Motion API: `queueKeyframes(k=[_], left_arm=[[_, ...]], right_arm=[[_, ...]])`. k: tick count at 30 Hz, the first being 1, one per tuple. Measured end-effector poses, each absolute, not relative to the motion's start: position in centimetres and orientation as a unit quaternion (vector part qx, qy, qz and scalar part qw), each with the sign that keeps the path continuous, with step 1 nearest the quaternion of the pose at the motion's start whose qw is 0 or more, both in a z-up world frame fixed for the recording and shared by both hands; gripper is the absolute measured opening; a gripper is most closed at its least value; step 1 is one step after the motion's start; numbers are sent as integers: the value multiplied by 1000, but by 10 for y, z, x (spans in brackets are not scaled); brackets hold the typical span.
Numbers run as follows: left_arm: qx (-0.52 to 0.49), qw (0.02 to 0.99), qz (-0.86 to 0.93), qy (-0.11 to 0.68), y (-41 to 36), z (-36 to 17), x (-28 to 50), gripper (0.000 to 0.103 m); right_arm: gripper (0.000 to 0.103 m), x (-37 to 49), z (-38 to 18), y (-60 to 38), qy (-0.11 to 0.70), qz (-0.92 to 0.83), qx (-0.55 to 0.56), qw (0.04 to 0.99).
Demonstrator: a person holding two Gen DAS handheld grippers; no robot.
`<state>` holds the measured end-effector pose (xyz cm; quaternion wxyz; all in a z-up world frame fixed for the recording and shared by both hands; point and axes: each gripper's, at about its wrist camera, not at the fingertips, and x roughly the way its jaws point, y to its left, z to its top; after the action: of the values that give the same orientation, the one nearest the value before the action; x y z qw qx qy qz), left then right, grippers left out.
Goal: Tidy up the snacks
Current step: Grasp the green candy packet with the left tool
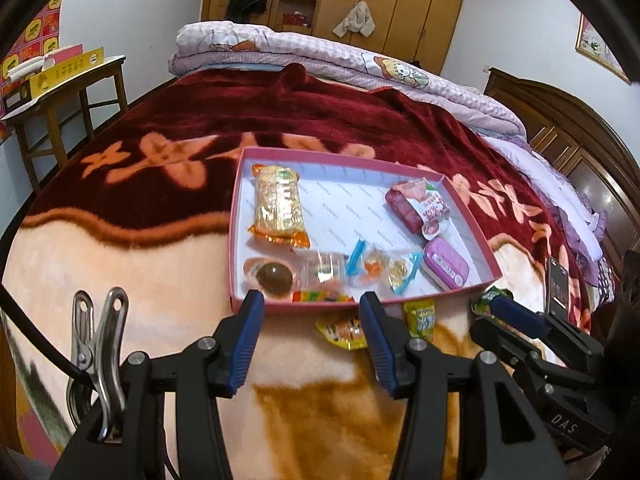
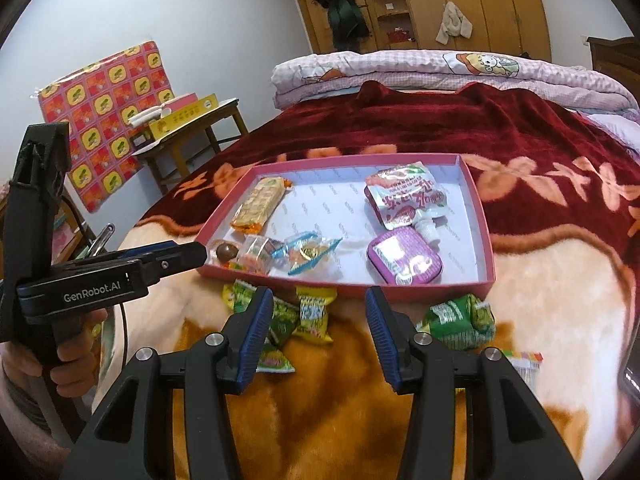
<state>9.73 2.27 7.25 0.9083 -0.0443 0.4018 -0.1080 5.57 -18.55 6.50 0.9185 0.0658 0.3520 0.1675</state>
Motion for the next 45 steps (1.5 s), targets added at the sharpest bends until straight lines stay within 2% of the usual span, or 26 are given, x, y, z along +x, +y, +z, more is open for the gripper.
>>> queueKeyframes(k=[20,45], left_arm=[[-40,904,-106,413,12,63,69,52],[-32,886,-147,439,-32,47,75,52]], right_arm=[[49,30,63,-202,352,162,69,919],[49,23,50,-228,356,150,91,918]])
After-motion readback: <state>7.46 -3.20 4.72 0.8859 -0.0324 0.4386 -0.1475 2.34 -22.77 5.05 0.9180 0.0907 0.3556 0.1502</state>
